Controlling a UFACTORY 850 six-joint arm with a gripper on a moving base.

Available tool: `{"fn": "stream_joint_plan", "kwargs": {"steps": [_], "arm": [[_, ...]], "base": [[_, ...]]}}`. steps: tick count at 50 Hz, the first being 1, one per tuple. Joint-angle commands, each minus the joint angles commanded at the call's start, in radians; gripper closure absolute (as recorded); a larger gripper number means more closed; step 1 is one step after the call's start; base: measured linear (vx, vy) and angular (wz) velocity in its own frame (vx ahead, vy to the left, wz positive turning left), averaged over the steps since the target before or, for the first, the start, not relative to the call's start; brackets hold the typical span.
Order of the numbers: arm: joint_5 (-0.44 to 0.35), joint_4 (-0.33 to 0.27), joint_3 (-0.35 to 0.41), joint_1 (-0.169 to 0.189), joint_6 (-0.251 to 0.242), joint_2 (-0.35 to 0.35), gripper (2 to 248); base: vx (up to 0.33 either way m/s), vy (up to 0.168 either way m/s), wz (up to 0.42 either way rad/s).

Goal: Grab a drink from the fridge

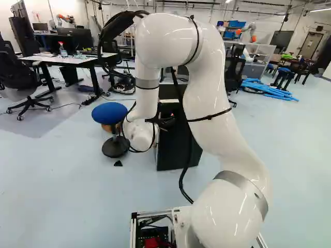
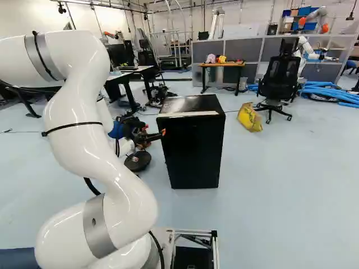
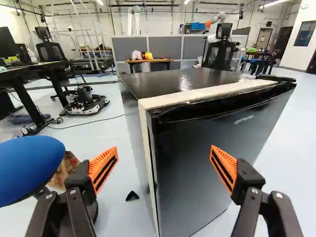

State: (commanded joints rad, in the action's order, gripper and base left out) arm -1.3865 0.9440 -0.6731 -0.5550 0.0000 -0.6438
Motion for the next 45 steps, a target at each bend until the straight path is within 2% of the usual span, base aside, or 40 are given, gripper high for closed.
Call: {"fn": "stream_joint_plan", "kwargs": {"steps": [20, 45], "arm": [[0.000, 0.000, -0.017, 0.006, 0.000, -0.010, 3], [-0.029, 0.017, -0.055, 0.031, 0.000, -0.032, 3]], "base": [[0.000, 0.000, 0.000], [0.000, 0.000, 0.000]]}}
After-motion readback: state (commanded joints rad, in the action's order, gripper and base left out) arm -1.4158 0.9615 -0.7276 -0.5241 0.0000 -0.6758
